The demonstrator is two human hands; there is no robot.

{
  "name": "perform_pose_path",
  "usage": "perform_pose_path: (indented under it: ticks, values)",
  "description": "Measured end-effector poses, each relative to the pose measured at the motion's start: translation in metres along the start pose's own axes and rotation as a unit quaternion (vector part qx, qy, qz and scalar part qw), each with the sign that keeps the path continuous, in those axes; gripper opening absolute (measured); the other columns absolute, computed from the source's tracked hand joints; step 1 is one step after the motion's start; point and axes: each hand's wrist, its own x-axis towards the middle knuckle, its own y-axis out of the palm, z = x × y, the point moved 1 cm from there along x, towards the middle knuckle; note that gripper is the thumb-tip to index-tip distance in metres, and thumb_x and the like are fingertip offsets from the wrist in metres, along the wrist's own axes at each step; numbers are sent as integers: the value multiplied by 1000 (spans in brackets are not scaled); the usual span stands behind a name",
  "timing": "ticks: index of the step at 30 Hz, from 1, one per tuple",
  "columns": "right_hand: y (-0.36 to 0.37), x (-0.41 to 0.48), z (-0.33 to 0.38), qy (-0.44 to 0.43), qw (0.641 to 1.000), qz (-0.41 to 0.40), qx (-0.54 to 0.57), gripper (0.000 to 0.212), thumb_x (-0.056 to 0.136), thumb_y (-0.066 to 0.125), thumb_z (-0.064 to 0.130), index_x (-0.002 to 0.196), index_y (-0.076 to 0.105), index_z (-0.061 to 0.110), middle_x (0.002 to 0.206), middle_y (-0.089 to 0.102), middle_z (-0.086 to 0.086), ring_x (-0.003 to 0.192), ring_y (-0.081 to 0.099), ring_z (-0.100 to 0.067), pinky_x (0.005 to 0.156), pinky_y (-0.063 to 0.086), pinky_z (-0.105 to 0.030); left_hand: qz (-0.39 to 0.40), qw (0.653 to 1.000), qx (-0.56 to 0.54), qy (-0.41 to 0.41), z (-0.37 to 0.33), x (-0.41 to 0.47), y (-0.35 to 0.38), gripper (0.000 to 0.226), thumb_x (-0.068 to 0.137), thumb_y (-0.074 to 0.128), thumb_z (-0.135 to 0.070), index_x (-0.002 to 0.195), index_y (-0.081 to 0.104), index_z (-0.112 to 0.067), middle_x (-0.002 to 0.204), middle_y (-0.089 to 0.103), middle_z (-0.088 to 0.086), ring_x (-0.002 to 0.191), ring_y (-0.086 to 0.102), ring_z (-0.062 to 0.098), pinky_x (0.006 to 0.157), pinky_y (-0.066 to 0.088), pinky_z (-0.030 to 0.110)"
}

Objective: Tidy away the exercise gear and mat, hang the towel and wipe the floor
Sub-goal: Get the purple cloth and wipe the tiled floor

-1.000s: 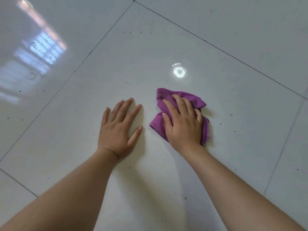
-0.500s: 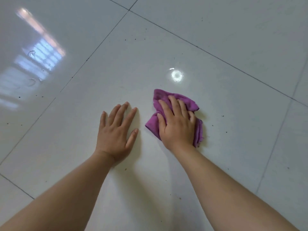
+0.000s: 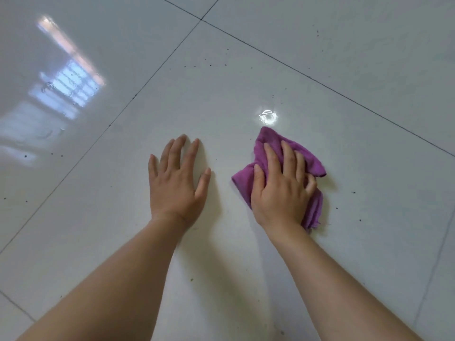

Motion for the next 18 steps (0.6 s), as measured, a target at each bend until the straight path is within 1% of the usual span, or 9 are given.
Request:
perform_pose_path:
  ticks: [3, 5, 7, 8, 11, 13, 15, 18]
  values:
    - [4, 46, 7, 55, 998, 15, 21, 43, 94, 38, 43, 135, 44, 30, 149, 34, 1, 136, 28, -24, 101, 21, -44, -3, 1000, -8, -2, 1, -1, -1, 61, 89, 23, -52, 146, 21, -31, 155, 17, -3, 143, 6, 15, 117, -1, 42]
    - [6, 75, 12, 45, 998, 41, 24, 44, 96, 35, 44, 138, 39, 32, 152, 27, 3, 139, 21, -22, 104, 17, -44, -3, 1000, -12, -3, 0, -1, -2, 61, 88, 23, -52, 145, 23, -30, 155, 19, -3, 143, 7, 16, 116, 0, 42]
    - [9, 91, 18, 11, 998, 58, 17, 45, 96, 33, 44, 140, 36, 34, 153, 25, 4, 140, 19, -22, 106, 15, -43, 0, 1000, -11, -3, -1, 0, -2, 61, 88, 23, -52, 146, 22, -31, 155, 18, -4, 143, 7, 16, 116, -1, 42]
    - [10, 92, 20, -14, 998, 62, 18, 45, 96, 33, 44, 139, 37, 34, 152, 27, 4, 140, 21, -22, 106, 15, -42, 2, 1000, -10, -3, -1, 0, -2, 61, 88, 23, -52, 146, 22, -31, 155, 18, -4, 143, 7, 16, 116, -1, 42]
    - [6, 69, 15, -133, 990, 46, 26, 42, 92, 37, 43, 129, 51, 31, 143, 44, 2, 130, 40, -23, 98, 21, -39, 1, 1000, -12, -3, -2, 1, -2, 62, 87, 24, -52, 145, 24, -30, 154, 21, -2, 143, 10, 17, 116, 1, 44]
    - [2, 41, 4, -179, 982, 47, 22, 40, 91, 37, 42, 125, 55, 29, 139, 49, 2, 126, 44, -23, 95, 25, -38, 2, 1000, -15, -5, -2, 1, -3, 62, 87, 24, -52, 145, 25, -30, 154, 22, -2, 143, 11, 18, 116, 2, 44]
    - [0, 28, -6, -156, 986, 52, 20, 41, 91, 37, 42, 126, 54, 29, 139, 48, 3, 127, 43, -22, 96, 25, -39, 4, 1000, -17, -6, -2, 1, -4, 62, 87, 24, -52, 145, 25, -30, 154, 21, -2, 143, 11, 17, 116, 2, 44]
    - [3, 53, 2, -62, 997, 36, 0, 45, 92, 32, 46, 133, 46, 33, 145, 41, 3, 132, 36, -23, 99, 20, -40, 1, 1000, -19, -6, -2, 0, -4, 61, 87, 24, -52, 145, 25, -30, 154, 21, -2, 143, 10, 16, 116, 1, 43]
